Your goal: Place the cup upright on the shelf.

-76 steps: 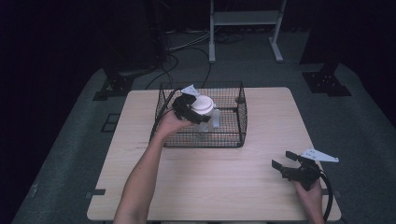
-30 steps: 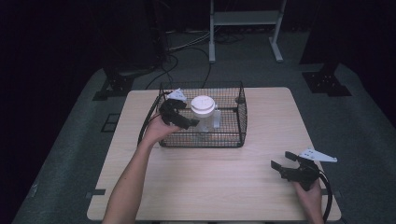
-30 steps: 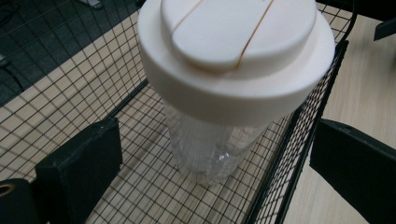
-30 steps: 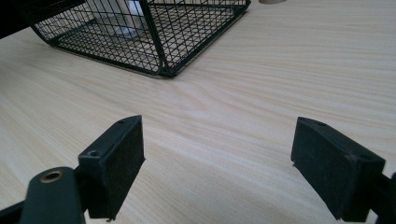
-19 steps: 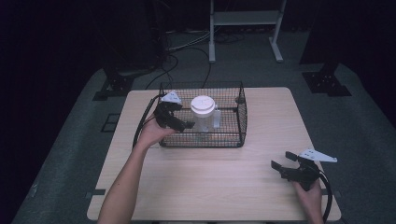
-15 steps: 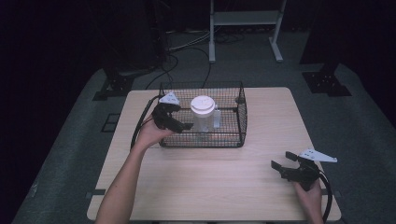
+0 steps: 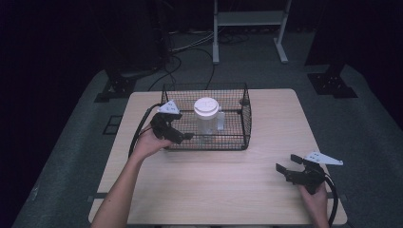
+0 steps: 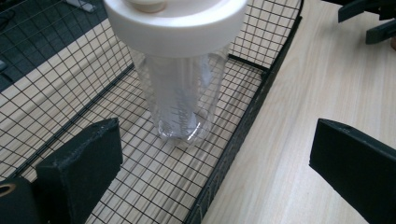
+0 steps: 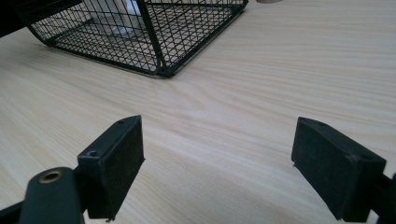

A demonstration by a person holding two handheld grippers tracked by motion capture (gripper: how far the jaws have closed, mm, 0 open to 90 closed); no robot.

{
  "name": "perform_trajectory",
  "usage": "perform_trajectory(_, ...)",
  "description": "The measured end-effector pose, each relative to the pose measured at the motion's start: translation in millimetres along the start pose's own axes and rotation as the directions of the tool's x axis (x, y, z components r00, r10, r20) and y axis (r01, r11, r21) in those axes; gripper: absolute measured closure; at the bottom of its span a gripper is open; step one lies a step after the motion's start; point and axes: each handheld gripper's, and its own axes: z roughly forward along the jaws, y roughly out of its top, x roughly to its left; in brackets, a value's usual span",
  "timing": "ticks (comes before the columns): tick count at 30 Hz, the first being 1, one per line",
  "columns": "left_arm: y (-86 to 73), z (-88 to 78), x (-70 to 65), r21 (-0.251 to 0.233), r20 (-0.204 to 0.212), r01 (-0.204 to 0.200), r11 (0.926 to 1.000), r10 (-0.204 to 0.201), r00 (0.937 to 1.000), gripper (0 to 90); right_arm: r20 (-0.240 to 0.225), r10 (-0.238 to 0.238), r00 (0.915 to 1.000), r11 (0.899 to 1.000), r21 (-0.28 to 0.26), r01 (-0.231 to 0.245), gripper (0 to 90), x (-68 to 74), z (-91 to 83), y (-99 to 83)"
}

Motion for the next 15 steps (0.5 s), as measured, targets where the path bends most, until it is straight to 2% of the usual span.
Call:
perform_trajectory(9, -2.9, -7.0, -15.4, -0.013, 0.011, -0.033, 0.9994, 0.033, 0.9994, 1.6, 0.0, -0.001, 1.0, 1.0, 0.001, 0.001, 15.9, 0.4, 0.1, -0.1)
perform_trajectory(15, -7.8, -10.3, -24.2, -0.027, 0.023, -0.04, 0.9989, 0.04, 0.9989, 1.6, 0.001, -0.003, 1.0, 1.0, 0.003, 0.003, 15.9, 0.6, 0.2, -0.1)
